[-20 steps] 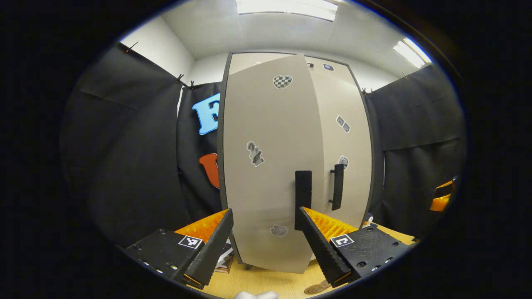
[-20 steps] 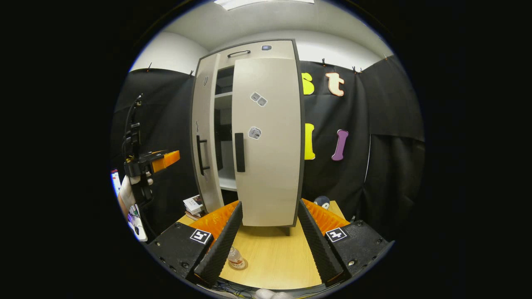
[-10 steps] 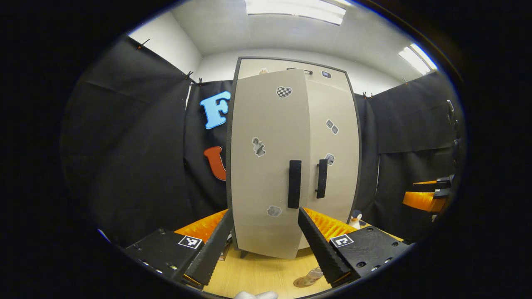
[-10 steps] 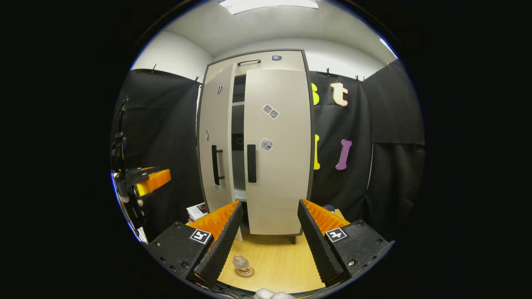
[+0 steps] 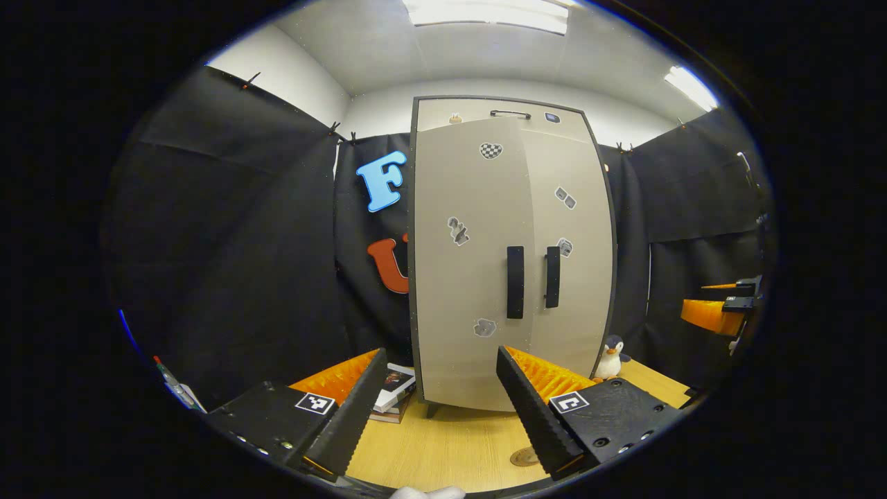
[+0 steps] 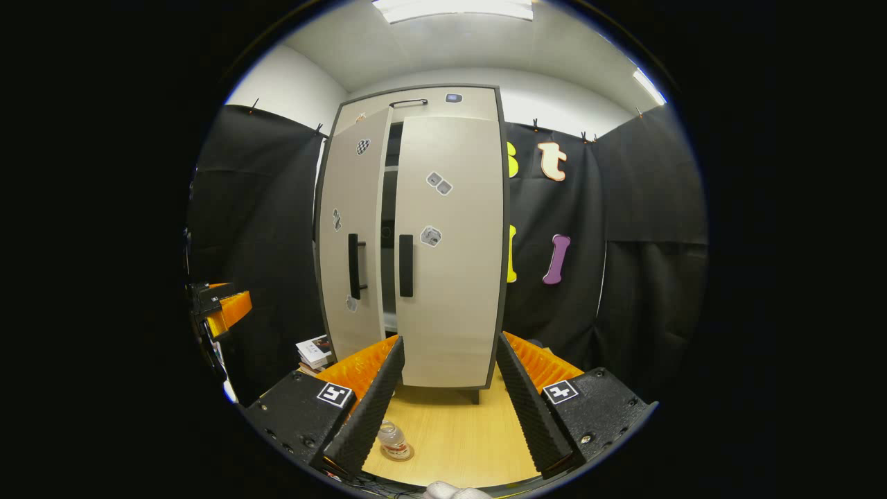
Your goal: Grasp the bottle in the cabinet with the left hand and place it on the coaster, then close the right door with the right hand and the left door with the left hand.
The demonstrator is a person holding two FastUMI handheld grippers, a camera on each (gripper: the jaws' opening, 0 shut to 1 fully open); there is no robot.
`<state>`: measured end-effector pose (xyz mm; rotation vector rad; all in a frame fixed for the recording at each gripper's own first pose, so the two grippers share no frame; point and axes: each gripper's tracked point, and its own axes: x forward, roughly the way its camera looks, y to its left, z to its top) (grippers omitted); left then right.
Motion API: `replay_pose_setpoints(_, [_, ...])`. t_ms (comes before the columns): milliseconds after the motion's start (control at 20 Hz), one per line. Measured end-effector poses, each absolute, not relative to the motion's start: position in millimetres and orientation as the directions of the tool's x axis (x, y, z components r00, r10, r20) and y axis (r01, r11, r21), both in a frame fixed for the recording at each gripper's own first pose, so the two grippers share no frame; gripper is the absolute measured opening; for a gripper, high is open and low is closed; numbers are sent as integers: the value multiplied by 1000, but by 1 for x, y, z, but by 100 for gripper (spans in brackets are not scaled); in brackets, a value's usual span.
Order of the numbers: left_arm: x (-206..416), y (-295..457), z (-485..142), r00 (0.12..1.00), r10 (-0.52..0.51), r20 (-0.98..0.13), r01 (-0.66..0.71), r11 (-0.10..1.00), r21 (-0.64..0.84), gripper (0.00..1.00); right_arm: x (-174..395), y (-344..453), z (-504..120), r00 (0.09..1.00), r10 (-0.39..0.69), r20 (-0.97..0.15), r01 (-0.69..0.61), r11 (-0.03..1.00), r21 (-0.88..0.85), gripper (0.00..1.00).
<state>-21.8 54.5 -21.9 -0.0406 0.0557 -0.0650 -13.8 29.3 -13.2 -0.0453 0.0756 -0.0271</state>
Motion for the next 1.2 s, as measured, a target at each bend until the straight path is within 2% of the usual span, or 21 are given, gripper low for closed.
replay_pose_setpoints(1200, [-29,59,-18,997,-57,-48,56,998,-35,96,-18,37,-7,998,3,-63,-7,998,-55,82])
